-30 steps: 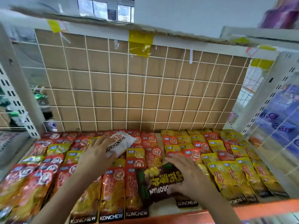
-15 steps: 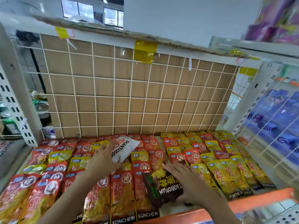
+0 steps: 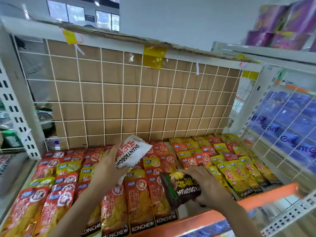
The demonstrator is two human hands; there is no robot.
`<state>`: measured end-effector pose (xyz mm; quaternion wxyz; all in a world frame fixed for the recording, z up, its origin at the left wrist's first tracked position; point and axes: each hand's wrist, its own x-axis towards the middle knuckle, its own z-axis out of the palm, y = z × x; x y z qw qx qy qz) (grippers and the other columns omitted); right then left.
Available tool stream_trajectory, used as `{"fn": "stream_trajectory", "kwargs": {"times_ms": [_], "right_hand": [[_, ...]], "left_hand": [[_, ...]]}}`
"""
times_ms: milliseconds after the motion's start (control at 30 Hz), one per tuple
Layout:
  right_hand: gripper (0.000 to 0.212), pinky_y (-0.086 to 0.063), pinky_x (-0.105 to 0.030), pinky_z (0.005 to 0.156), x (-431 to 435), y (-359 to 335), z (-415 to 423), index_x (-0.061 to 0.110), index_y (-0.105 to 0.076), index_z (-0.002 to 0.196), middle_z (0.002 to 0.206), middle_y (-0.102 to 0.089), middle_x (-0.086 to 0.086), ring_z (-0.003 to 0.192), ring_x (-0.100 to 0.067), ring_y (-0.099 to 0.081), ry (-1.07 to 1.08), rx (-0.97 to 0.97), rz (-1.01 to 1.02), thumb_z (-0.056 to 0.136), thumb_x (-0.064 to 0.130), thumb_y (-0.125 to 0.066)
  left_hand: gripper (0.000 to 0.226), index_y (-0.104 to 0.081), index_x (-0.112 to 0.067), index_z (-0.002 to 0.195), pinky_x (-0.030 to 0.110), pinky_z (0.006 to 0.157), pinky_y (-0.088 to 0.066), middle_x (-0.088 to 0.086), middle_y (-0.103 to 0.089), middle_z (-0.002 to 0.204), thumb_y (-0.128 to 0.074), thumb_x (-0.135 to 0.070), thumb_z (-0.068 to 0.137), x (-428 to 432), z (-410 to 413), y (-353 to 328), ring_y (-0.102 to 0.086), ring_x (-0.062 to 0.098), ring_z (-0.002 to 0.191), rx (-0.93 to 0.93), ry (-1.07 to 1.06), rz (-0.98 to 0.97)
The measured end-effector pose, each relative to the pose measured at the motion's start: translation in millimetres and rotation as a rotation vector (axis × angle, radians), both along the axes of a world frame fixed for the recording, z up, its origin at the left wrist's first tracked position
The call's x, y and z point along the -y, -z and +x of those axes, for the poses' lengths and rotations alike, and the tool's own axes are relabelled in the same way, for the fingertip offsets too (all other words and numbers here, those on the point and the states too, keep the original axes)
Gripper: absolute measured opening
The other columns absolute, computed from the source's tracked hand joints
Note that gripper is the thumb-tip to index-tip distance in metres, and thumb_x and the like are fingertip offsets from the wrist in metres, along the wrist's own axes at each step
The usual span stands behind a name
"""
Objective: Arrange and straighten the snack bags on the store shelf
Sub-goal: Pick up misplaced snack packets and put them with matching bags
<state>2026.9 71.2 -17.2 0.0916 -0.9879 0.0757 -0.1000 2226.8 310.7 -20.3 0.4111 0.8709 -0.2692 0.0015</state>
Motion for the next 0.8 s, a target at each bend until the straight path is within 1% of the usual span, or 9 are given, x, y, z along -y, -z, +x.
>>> {"fn": "stream_trajectory", "kwargs": {"times_ms": [200, 367, 433, 500, 567, 633, 667, 733, 800], "right_hand": [[0.072, -0.038, -0.029, 0.089, -6.3, -15.9, -1.2, 0.028, -0.043, 0.123, 0.108, -0.060, 0.002, 0.103, -0.010, -0.044, 0.048, 0.142, -0.050, 0.056, 0.048, -0.060], [0.071, -0.042, -0.028, 0.075, -25.1, -27.1, 13.9, 0.027, -0.045, 0.115, 0.100, -0.061, 0.001, 0.092, -0.015, -0.053, 0.068, 0.217, 0.002, 0.049, 0.041, -0.066], [0.071, -0.045, -0.033, 0.075, -33.4, -29.1, 23.3, 0.025, -0.048, 0.115, 0.099, -0.064, -0.002, 0.090, -0.022, -0.059, 0.042, 0.202, 0.038, 0.050, 0.041, -0.069], [0.073, -0.043, -0.038, 0.082, -40.5, -31.1, 34.1, 0.020, -0.052, 0.119, 0.104, -0.064, -0.006, 0.098, -0.029, -0.058, 0.031, 0.169, 0.048, 0.054, 0.036, -0.080], [0.075, -0.036, -0.035, 0.093, -51.0, -36.5, 43.6, 0.021, -0.047, 0.128, 0.117, -0.058, -0.004, 0.113, -0.026, -0.049, 0.008, 0.095, 0.089, 0.062, 0.034, -0.081], [0.076, -0.030, -0.030, 0.097, -60.6, -38.1, 51.0, 0.025, -0.039, 0.133, 0.126, -0.051, 0.002, 0.121, -0.019, -0.041, -0.056, 0.080, 0.099, 0.068, 0.039, -0.077], [0.077, -0.029, -0.029, 0.099, -65.8, -39.3, 54.1, 0.026, -0.036, 0.134, 0.128, -0.048, 0.004, 0.123, -0.017, -0.039, -0.088, 0.076, 0.107, 0.070, 0.040, -0.075], [0.077, -0.029, -0.028, 0.099, -76.8, -42.4, 59.8, 0.026, -0.034, 0.135, 0.130, -0.047, 0.005, 0.124, -0.016, -0.038, -0.160, 0.079, 0.124, 0.071, 0.040, -0.074], [0.077, -0.031, -0.027, 0.097, -87.9, -45.5, 65.3, 0.026, -0.034, 0.136, 0.127, -0.048, 0.005, 0.122, -0.016, -0.041, -0.228, 0.092, 0.143, 0.071, 0.038, -0.074]], "left_hand": [[0.083, -0.031, -0.025, 0.142, 0.036, 0.073, -0.052, 0.002, -0.053, 0.118, -0.077, -0.021, 0.072, -27.2, -2.9, -6.7, -0.054, 0.019, 0.097, 0.121, -0.008, -0.022], [0.086, -0.032, -0.029, 0.141, 0.034, 0.081, -0.050, -0.003, -0.052, 0.124, -0.079, -0.019, 0.069, -68.3, -16.9, -5.2, -0.053, 0.017, 0.105, 0.091, -0.059, -0.077], [0.087, -0.032, -0.034, 0.140, 0.033, 0.078, -0.048, -0.004, -0.052, 0.123, -0.080, -0.019, 0.069, -88.8, -25.1, -4.6, -0.055, 0.017, 0.102, 0.067, -0.119, -0.082], [0.086, -0.035, -0.036, 0.137, 0.032, 0.075, -0.046, -0.003, -0.054, 0.122, -0.081, -0.017, 0.068, -109.1, -34.2, -5.7, -0.056, 0.017, 0.098, 0.074, -0.203, -0.077], [0.087, -0.035, -0.047, 0.131, 0.035, 0.075, -0.048, 0.000, -0.057, 0.121, -0.082, -0.015, 0.065, -127.6, -45.5, -8.9, -0.059, 0.021, 0.097, 0.088, -0.264, -0.090], [0.089, -0.032, -0.065, 0.116, 0.037, 0.073, -0.050, 0.002, -0.061, 0.114, -0.083, -0.016, 0.064, -144.7, -58.4, -14.5, -0.062, 0.024, 0.092, 0.079, -0.339, -0.108], [0.087, -0.032, -0.067, 0.113, 0.037, 0.070, -0.049, 0.000, -0.061, 0.110, -0.083, -0.017, 0.064, -153.1, -65.8, -16.5, -0.062, 0.023, 0.089, 0.072, -0.387, -0.099], [0.083, -0.035, -0.056, 0.119, 0.034, 0.070, -0.044, -0.002, -0.058, 0.111, -0.083, -0.017, 0.064, -170.2, -81.2, -17.2, -0.059, 0.021, 0.091, 0.077, -0.484, -0.069], [0.084, -0.037, -0.049, 0.123, 0.034, 0.076, -0.044, 0.000, -0.056, 0.118, -0.084, -0.015, 0.063, -186.3, -98.7, -17.9, -0.058, 0.023, 0.099, 0.108, -0.588, -0.056]]}}
